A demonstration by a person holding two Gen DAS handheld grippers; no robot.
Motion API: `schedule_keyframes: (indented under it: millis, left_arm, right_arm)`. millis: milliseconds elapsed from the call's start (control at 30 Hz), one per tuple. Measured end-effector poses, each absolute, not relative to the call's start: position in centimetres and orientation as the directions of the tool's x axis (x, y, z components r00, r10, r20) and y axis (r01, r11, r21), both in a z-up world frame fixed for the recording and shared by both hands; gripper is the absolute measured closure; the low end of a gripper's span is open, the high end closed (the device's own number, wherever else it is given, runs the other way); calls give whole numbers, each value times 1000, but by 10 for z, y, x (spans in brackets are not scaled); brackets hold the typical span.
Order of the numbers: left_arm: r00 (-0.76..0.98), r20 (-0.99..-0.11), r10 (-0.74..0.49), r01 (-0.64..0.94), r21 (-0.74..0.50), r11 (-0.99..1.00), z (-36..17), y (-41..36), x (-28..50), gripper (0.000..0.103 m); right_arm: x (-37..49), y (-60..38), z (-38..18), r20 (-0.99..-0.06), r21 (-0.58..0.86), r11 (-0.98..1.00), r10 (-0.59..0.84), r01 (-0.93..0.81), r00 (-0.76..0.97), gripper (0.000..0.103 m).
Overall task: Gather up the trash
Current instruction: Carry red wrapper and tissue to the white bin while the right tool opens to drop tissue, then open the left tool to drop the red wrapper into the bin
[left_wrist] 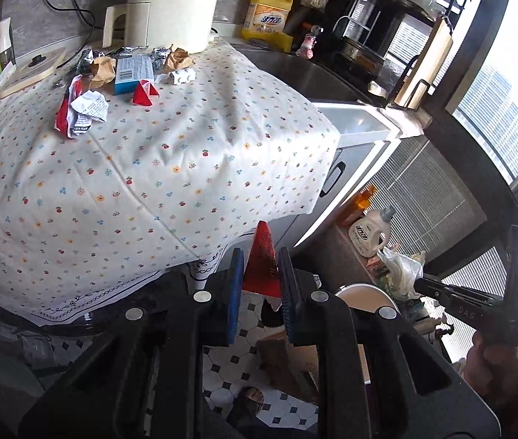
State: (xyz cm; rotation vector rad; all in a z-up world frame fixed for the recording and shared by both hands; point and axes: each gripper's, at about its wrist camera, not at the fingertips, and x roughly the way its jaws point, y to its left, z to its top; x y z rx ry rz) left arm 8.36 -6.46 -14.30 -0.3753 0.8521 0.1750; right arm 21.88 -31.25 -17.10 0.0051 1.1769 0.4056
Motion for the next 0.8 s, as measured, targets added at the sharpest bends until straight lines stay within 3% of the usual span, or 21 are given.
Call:
schedule_keyframes:
  millis: [233, 367, 433, 467, 800]
  left_arm:
    - [598, -789, -138, -133, -267, 954, -171, -134, 118, 84]
    - [553, -810, -194, -53, -267, 962, -183, -163, 133, 84]
    - [533, -819, -214, -22, -266, 964, -188, -174, 140, 84]
    - [523, -822, -223, -6, -265, 964, -191, -180, 143, 84]
    - [443, -833, -331, 146, -297, 944, -213, -234, 170, 84]
  right_arm:
    - [200, -388, -204, -927, 193, 972, 226, -137, 299, 99]
    - [196, -408, -220, -928, 249, 965, 263, -87, 264, 95]
    - [192, -414, -221, -928, 244, 968, 252, -66, 275, 68]
    - [190, -418, -219, -924, 239, 970, 243, -51, 296, 46]
    - [172, -461, -211, -932, 197, 978, 164, 73, 322, 46]
